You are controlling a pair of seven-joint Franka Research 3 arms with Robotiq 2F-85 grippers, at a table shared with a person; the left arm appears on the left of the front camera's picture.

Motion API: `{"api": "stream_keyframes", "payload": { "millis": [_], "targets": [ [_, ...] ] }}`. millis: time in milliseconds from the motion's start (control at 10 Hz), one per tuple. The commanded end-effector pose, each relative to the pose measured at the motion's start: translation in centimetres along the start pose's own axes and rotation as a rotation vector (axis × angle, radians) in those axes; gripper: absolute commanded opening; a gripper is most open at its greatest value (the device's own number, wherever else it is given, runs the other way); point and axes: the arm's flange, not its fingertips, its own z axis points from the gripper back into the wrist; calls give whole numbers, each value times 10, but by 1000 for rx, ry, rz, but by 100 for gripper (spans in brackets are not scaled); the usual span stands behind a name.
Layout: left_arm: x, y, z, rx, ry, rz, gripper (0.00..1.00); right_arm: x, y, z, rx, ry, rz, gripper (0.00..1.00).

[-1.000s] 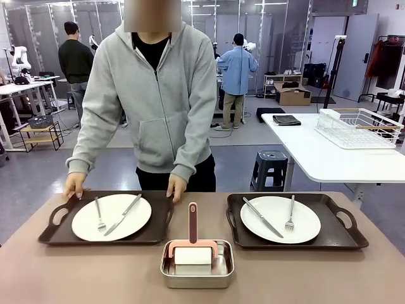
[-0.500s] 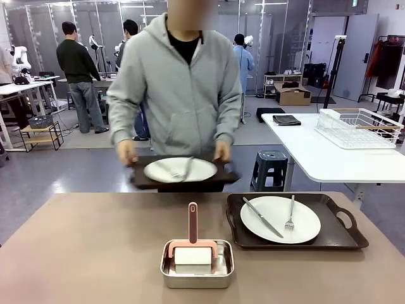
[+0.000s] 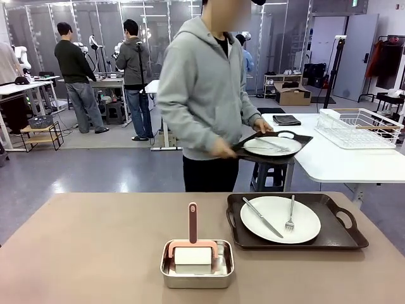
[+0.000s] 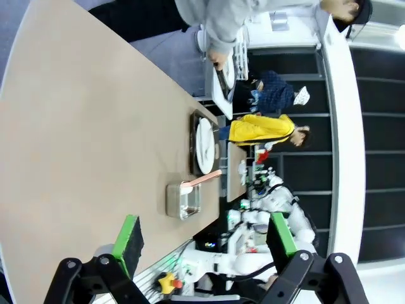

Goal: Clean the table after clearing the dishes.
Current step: When the left (or right) Handle tray is removed, use the left hand (or right hand) to clean the left (or right) side of the table with the Lint Roller.

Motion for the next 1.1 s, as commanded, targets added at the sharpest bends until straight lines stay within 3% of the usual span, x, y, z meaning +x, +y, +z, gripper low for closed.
{"api": "stream_keyframes", "payload": {
  "millis": [0, 100, 300, 500, 700, 1000],
  "targets": [
    [15, -48, -36, 127, 96, -242, 100, -1, 3, 1, 5, -3, -6, 100],
    [19, -78, -64, 198, 170, -397, 100, -1, 3, 1, 5, -3, -6, 100],
    [0, -136, -141, 309, 412, -681, 100, -1, 3, 1, 5, -3, -6, 100],
    [-20, -174, -209, 281, 577, -859, 100, -1, 3, 1, 5, -3, -6, 100],
    [-45, -196, -280, 263, 736, -1013, 100, -1, 3, 1, 5, -3, -6, 100],
    [-105, -197, -375, 247, 988, -1196, 100, -1, 3, 1, 5, -3, -6, 100]
  ]
}}
